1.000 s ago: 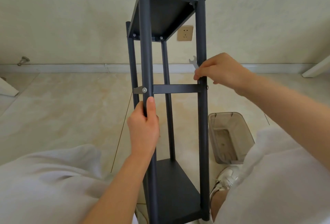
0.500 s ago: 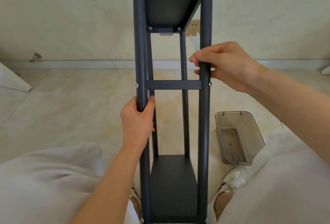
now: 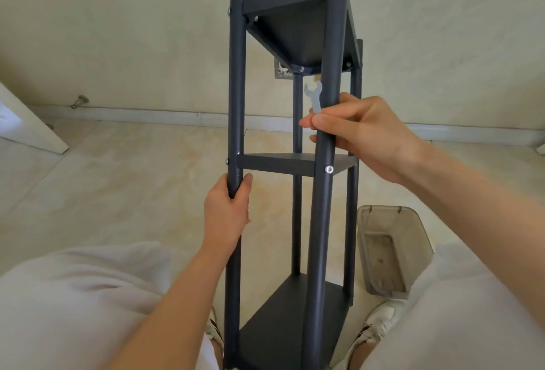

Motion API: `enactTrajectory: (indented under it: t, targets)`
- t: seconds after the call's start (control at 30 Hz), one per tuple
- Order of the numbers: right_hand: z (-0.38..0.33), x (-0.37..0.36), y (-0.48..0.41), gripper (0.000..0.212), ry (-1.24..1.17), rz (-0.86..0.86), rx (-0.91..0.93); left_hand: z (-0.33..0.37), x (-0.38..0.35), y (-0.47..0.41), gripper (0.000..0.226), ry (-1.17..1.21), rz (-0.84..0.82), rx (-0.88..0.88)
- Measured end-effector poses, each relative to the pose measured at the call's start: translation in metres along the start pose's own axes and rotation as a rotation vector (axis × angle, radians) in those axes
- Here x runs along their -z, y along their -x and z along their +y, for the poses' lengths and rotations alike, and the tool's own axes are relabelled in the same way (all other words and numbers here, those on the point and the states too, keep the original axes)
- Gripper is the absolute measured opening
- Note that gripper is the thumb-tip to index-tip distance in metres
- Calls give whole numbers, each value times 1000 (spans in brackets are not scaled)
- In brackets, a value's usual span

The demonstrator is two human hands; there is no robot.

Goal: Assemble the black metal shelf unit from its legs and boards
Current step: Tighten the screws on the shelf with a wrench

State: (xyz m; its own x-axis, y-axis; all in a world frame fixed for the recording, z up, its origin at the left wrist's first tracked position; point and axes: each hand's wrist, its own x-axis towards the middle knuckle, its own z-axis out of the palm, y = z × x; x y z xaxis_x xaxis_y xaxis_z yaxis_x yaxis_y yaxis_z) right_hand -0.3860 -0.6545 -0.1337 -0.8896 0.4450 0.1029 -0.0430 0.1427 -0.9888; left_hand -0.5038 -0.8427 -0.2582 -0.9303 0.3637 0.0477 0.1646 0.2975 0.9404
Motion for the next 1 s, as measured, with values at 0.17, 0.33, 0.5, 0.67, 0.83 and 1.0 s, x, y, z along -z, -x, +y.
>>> enactTrajectory:
  t: [0.17, 0.33, 0.5, 0.67, 0.83, 1.0]
  targets:
    - [-2, -2, -3, 16, -3, 25, -2, 0, -1, -7, 25, -123, -35, -72]
    - [-3, -7, -8, 10, 80, 84, -40, 12, -2, 6, 46, -186, 121, -205]
    - [0, -12, -12, 11, -25, 105, -51, 32, -5, 38, 31, -79, 114, -343]
    - [3, -25, -15, 13, -55, 136, -22, 49, -30, 71, 17, 75, -223, -155]
    - [1, -35, -18, 11, -31, 135, -17, 53, -53, 79, 10, 165, -309, -1]
    - [-4, -39, -23, 11, -32, 165, -4, 52, -51, 70, 25, 266, -261, -20]
